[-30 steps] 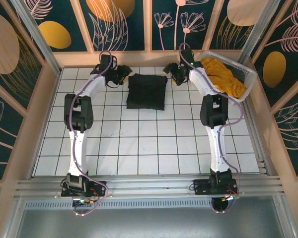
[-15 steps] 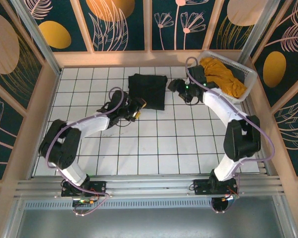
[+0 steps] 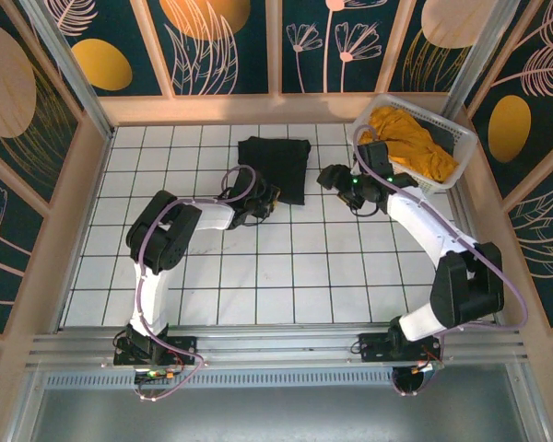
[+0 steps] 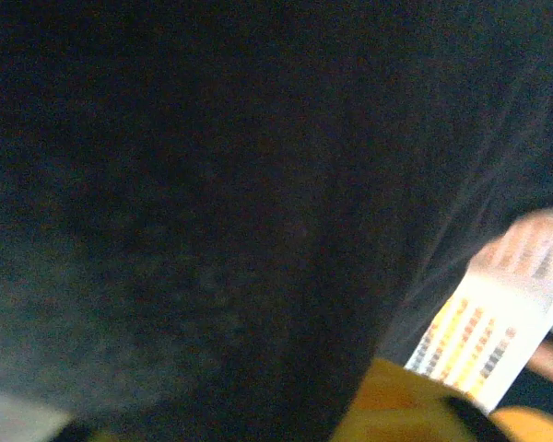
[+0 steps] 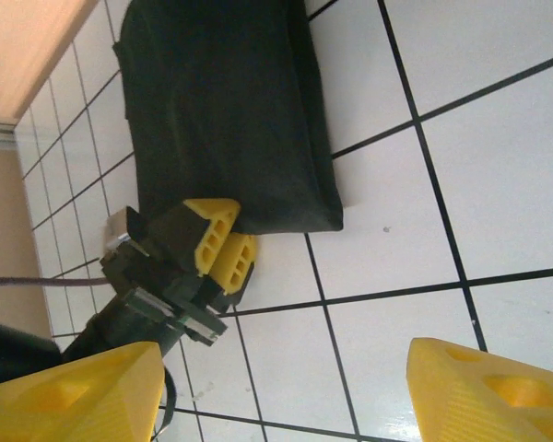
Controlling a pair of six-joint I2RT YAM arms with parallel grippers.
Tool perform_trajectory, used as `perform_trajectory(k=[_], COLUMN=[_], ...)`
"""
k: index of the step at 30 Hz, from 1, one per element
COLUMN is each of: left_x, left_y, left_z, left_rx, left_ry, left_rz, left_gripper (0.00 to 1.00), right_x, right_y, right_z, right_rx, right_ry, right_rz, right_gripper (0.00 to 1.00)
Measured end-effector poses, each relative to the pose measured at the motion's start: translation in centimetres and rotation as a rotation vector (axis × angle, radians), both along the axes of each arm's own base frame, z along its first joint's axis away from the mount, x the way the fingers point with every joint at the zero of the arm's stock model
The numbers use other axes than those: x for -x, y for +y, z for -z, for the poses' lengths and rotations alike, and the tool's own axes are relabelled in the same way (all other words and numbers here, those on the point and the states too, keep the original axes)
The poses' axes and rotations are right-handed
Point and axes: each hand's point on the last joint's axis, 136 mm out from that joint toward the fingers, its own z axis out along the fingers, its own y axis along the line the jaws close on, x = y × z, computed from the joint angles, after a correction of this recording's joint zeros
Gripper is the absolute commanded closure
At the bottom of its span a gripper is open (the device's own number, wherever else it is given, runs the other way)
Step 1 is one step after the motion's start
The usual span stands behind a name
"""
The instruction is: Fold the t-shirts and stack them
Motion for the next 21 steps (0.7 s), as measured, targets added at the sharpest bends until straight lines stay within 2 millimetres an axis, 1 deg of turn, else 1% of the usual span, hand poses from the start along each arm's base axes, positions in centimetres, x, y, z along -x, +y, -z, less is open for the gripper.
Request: perform_trajectory(k=[2,4,5,7,8,9,11,12,13,15,18,21], left_x=[-0.7,-1.5,-1.9,-2.7,-3.1,-3.4,-3.7,-3.9,-3.9,-4.2,-3.9,-3.2], left_y=[1.0,2.9,4.3,7.9,10.3,13.1,18.2,21.4,23.4,28.3,33.5,36.8], left_z=[-0.2,0.1,0.2,0.1,-0.2,-0.7,-1.7,-2.3,-2.6,-3.2,-3.0,-2.5], left_rx=[0.015,0.015,0.012,-0.005,-0.018,-0.031,-0.056,-0.074,-0.088,-0.133,-0.210,-0.267], left_ry=[-0.015,-0.023,-0.023,-0.028,-0.035,-0.046,-0.069,-0.085,-0.095,-0.123,-0.133,-0.129], left_rz=[-0.053,-0.098,-0.123,-0.178,-0.211,-0.253,-0.322,-0.362,-0.382,-0.423,-0.432,-0.432], left_gripper=[1.00,1.00,1.00,1.00,1.00,1.00,1.00,1.00,1.00,1.00,1.00,1.00], right_x=[0.1,0.1,0.1,0.2,0.2,0.2,0.3,0.3,0.4,0.5,0.8,1.1], right_y=[0.0,0.0,0.0,0.1,0.1,0.1,0.2,0.3,0.4,0.7,1.3,2.2], right_z=[-0.3,-0.3,-0.3,-0.3,-0.3,-0.3,-0.3,-0.4,-0.4,-0.4,-0.5,-0.4], right_rx=[-0.002,-0.002,-0.002,-0.005,-0.005,-0.008,-0.013,-0.017,-0.021,-0.025,-0.033,-0.041], right_ry=[-0.007,-0.007,-0.005,-0.003,-0.003,-0.003,-0.002,-0.001,-0.002,-0.001,-0.003,0.001], right_rz=[0.000,-0.001,-0.002,-0.006,-0.009,-0.011,-0.016,-0.020,-0.025,-0.032,-0.053,-0.078], right_gripper=[0.30,0.31,0.31,0.31,0.31,0.32,0.32,0.32,0.32,0.32,0.32,0.33])
